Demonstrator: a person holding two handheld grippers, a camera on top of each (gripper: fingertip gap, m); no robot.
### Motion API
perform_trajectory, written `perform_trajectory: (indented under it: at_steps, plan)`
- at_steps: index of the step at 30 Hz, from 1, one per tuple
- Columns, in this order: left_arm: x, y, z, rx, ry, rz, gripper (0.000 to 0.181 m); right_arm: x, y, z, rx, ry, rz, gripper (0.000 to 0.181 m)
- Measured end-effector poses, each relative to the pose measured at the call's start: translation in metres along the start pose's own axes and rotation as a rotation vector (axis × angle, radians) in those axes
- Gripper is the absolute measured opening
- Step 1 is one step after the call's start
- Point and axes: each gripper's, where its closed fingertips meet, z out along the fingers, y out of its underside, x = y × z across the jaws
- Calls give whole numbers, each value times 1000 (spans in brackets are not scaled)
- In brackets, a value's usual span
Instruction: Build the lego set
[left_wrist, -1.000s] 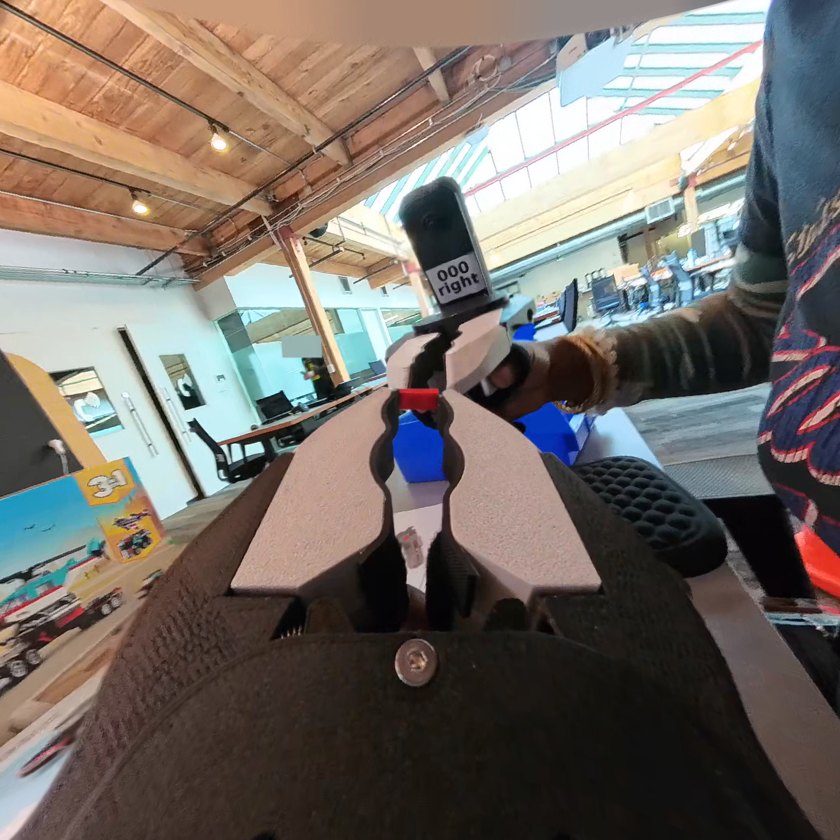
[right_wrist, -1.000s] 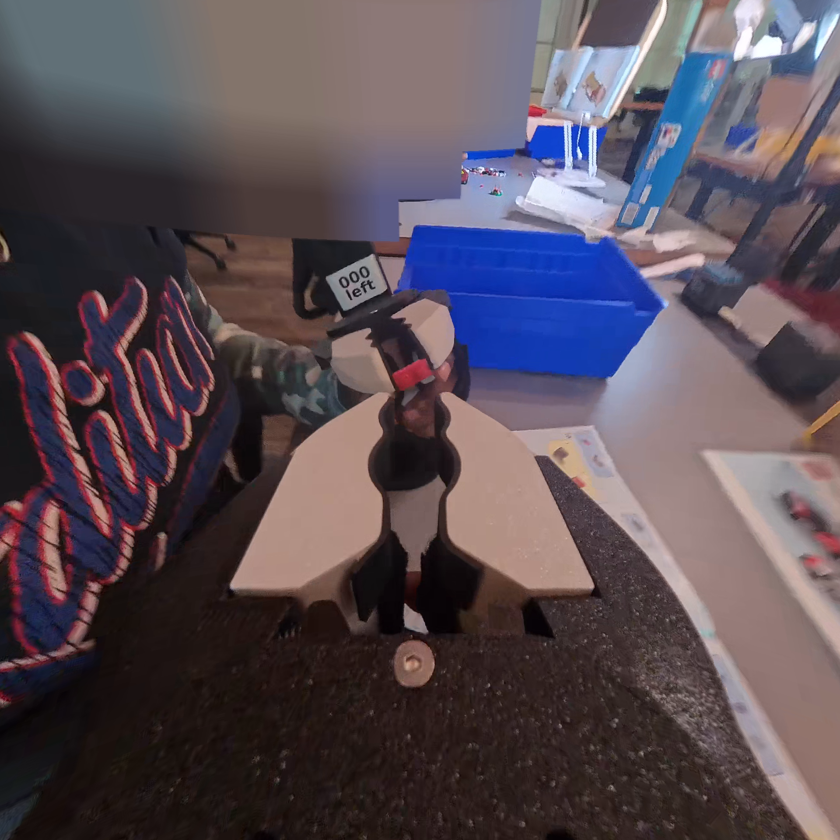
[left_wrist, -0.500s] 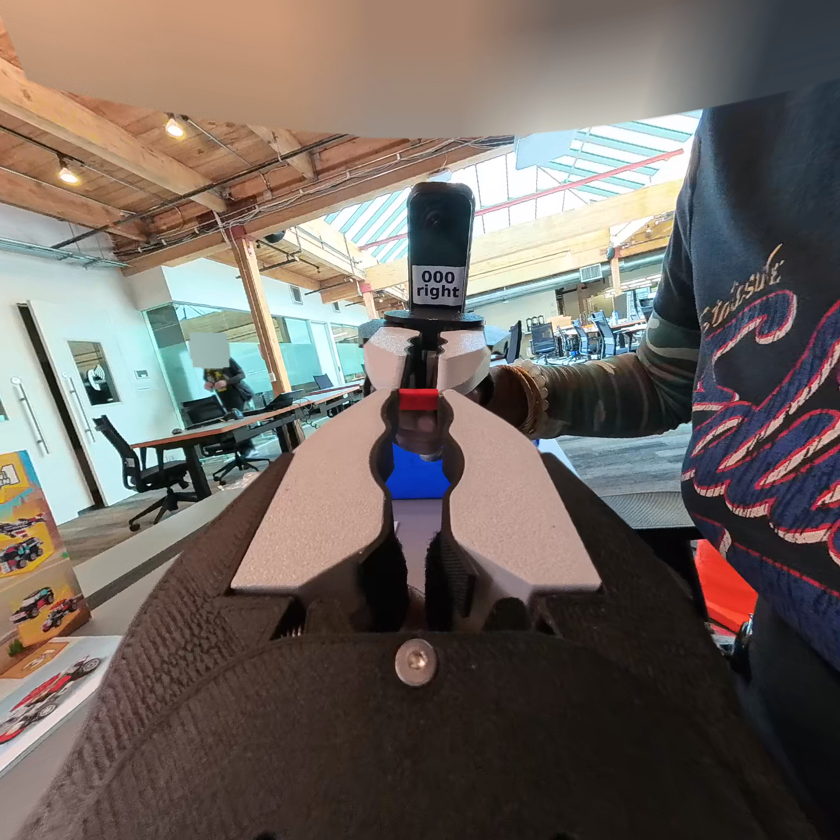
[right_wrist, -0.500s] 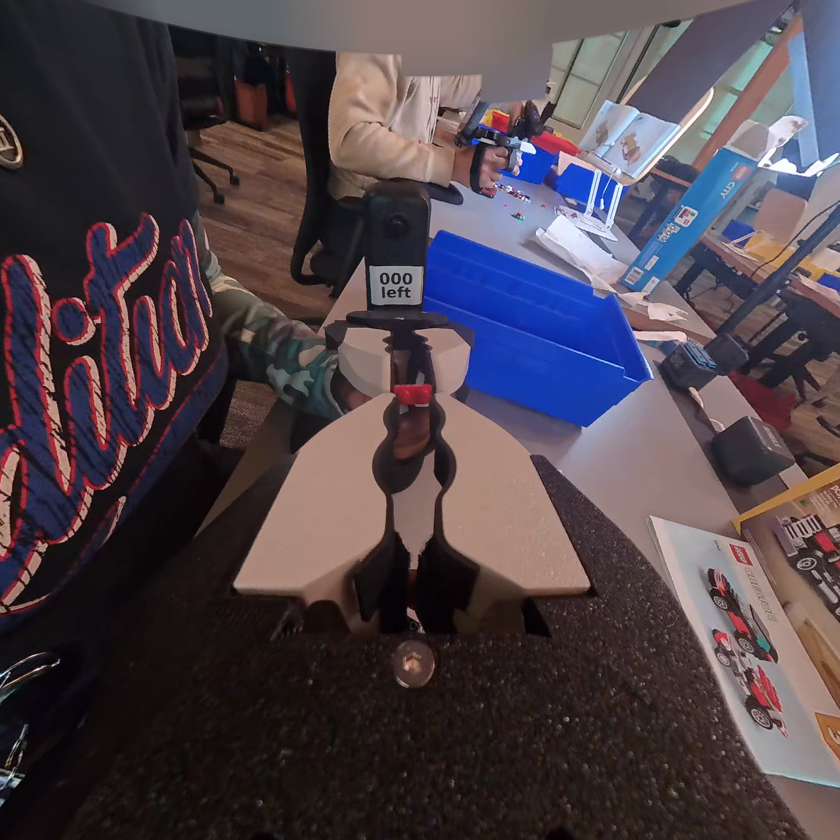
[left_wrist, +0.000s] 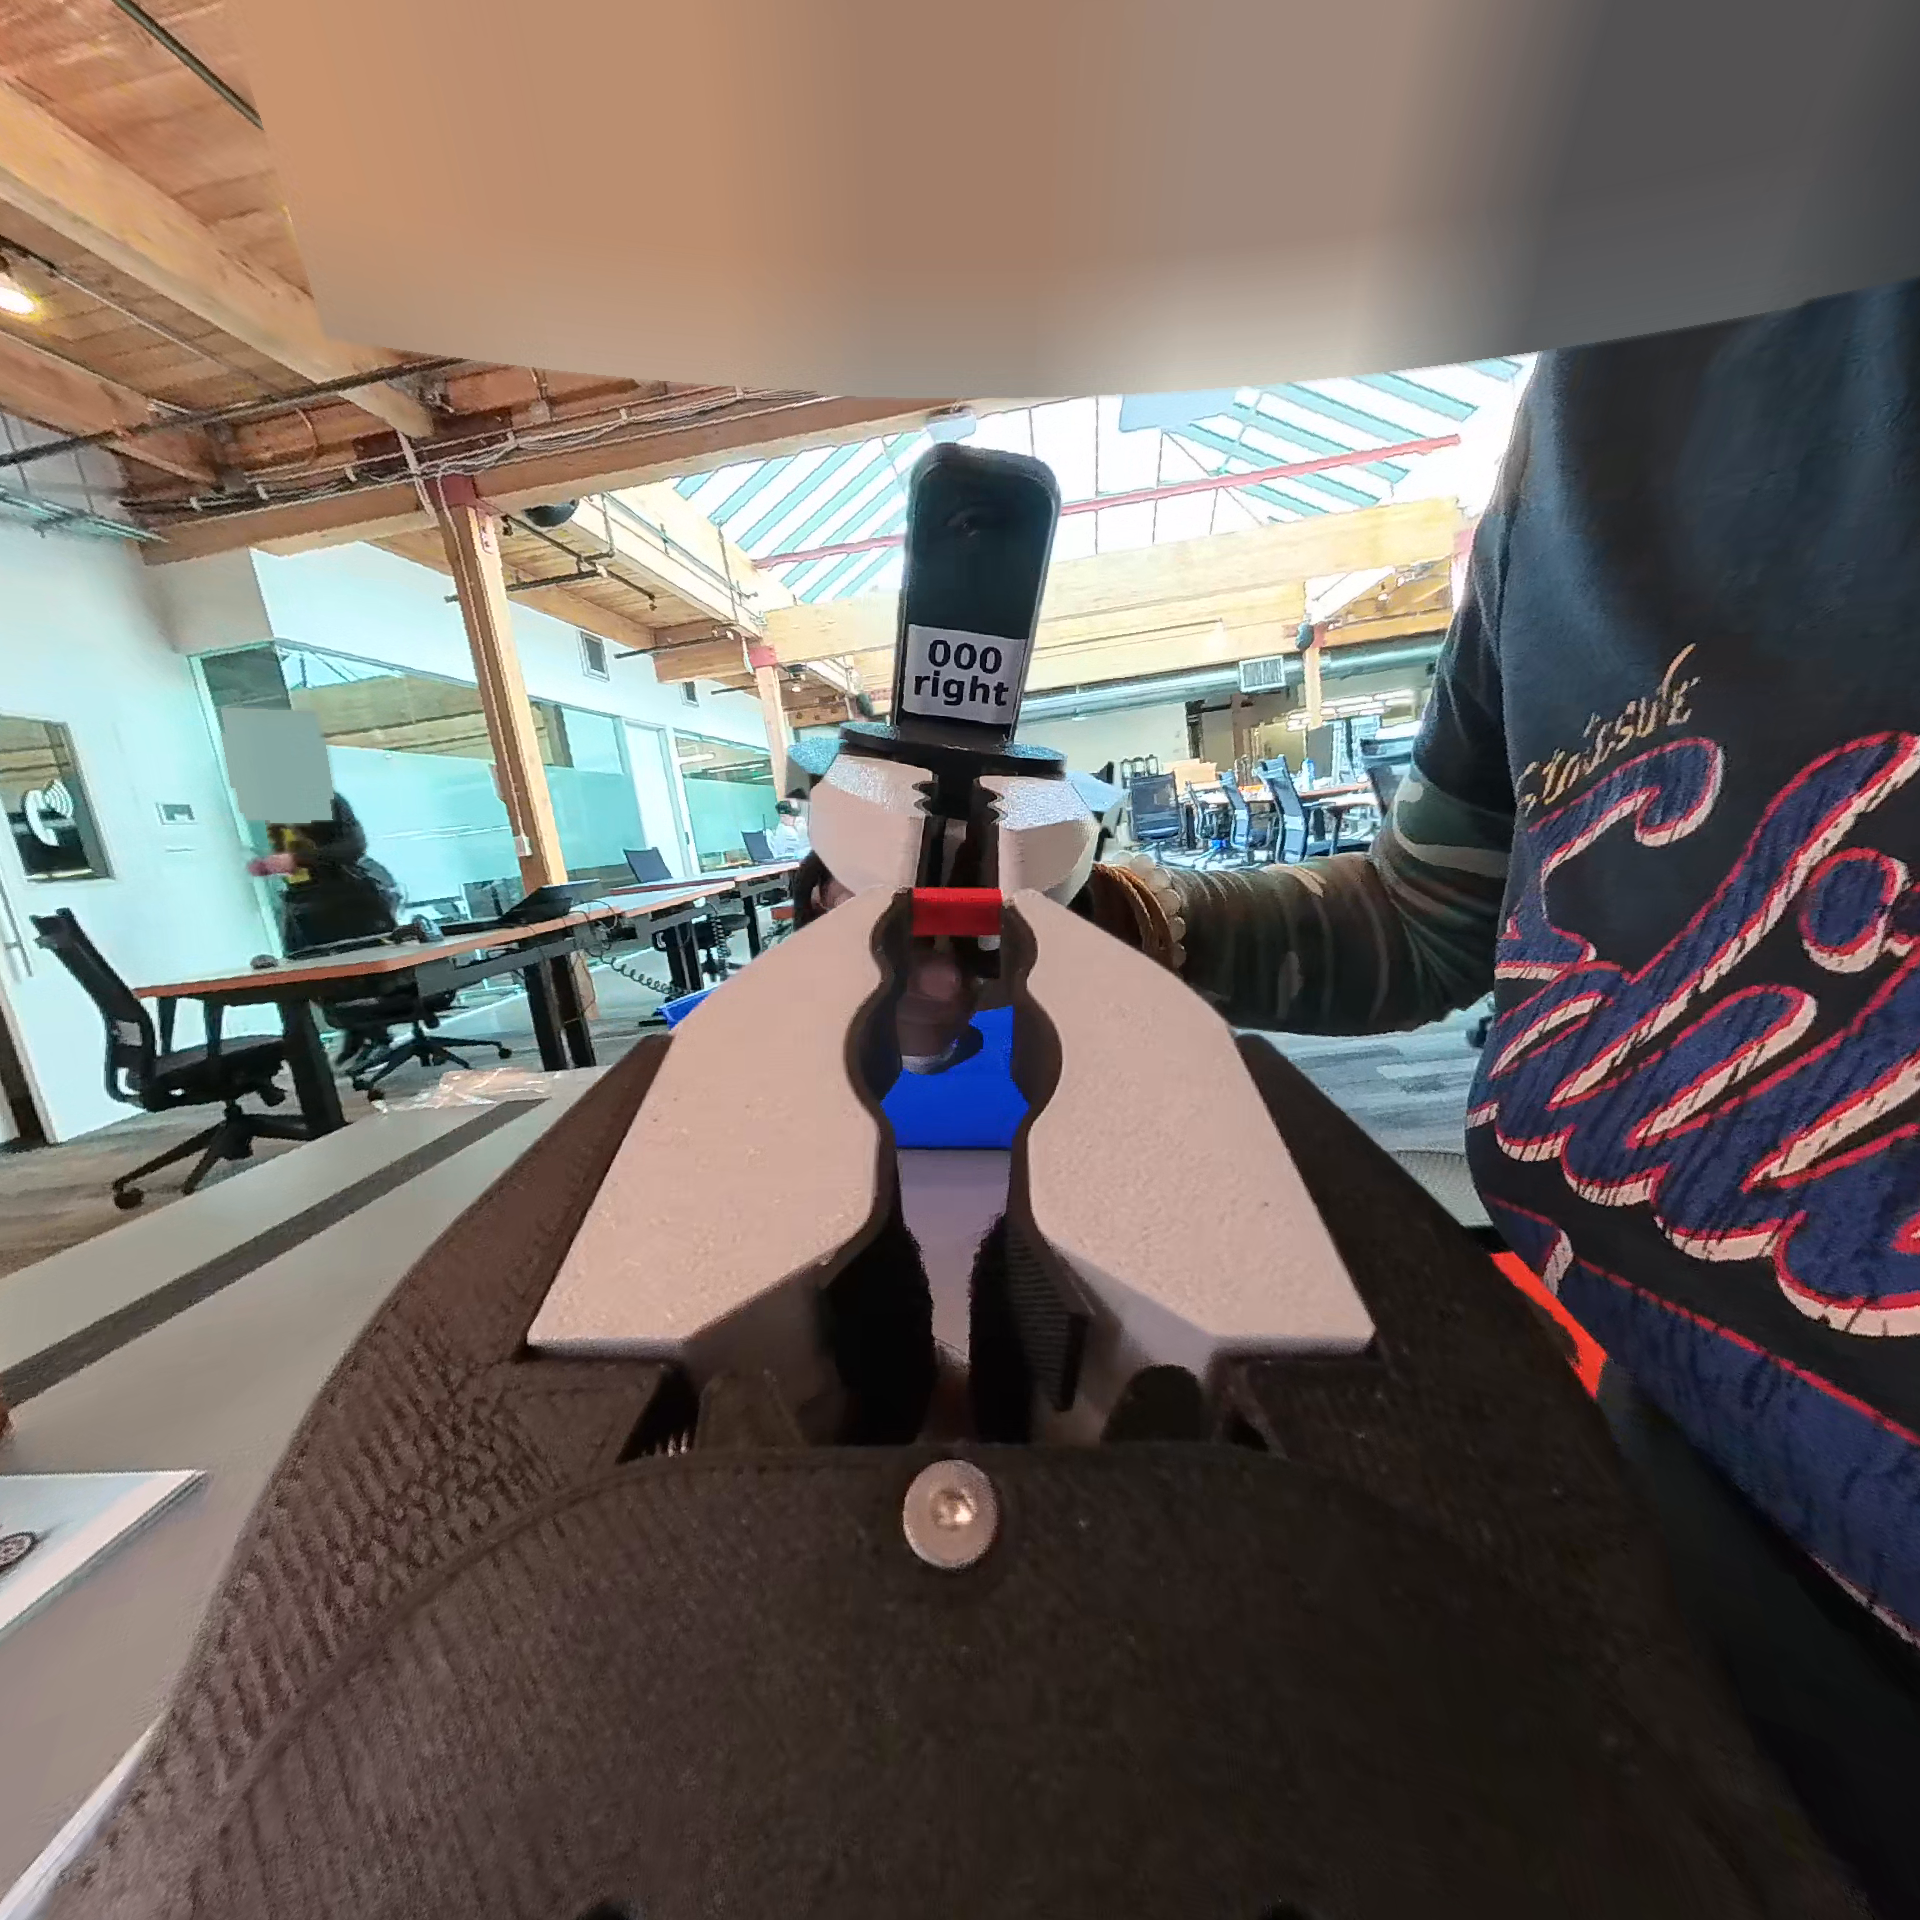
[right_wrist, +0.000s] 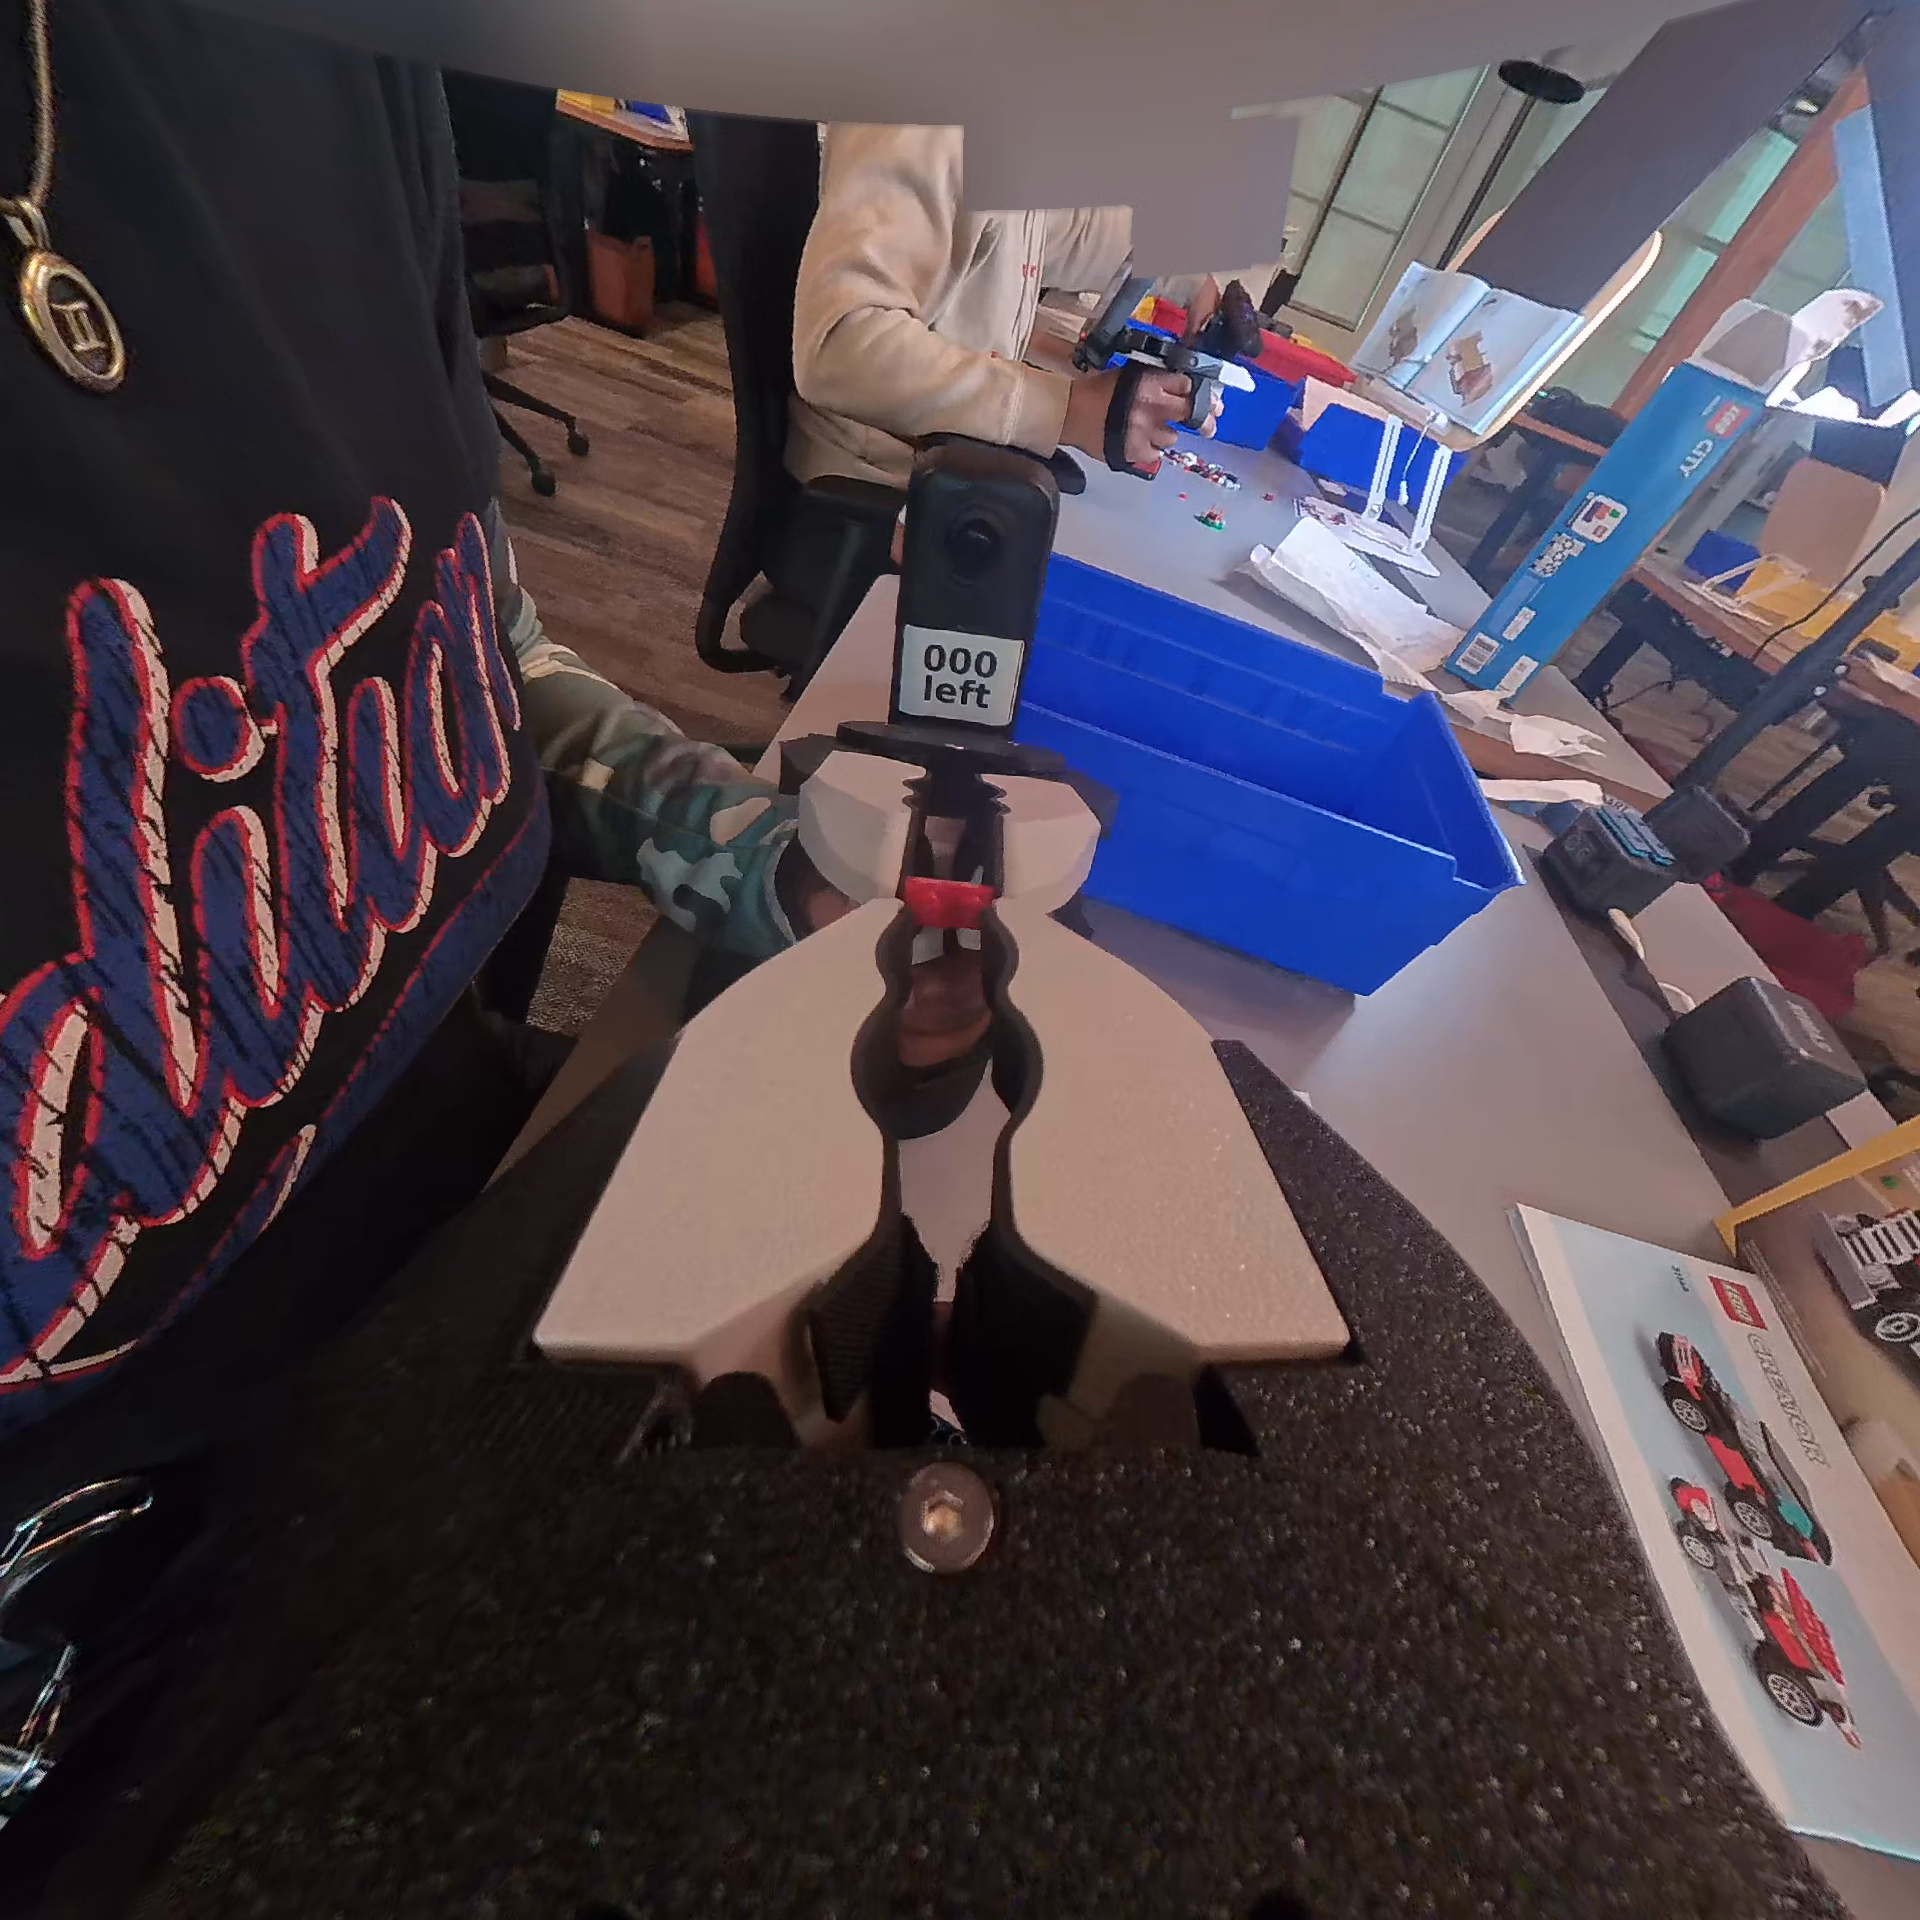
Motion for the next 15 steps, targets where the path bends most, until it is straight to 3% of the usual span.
perform_trajectory:
  at_steps: [5, 10, 15]
  plan:
    - [-7, -2, -1, -24, -34, 108, 16, 7, -2, -6, 78, 18, 168, 9]
    - [-15, -10, -4, -65, -38, 164, 16, 11, -2, -4, 92, 45, 168, 10]
    - [-19, -4, -6, -169, -120, 382, 16, 19, -1, -3, 123, 21, 450, 13]
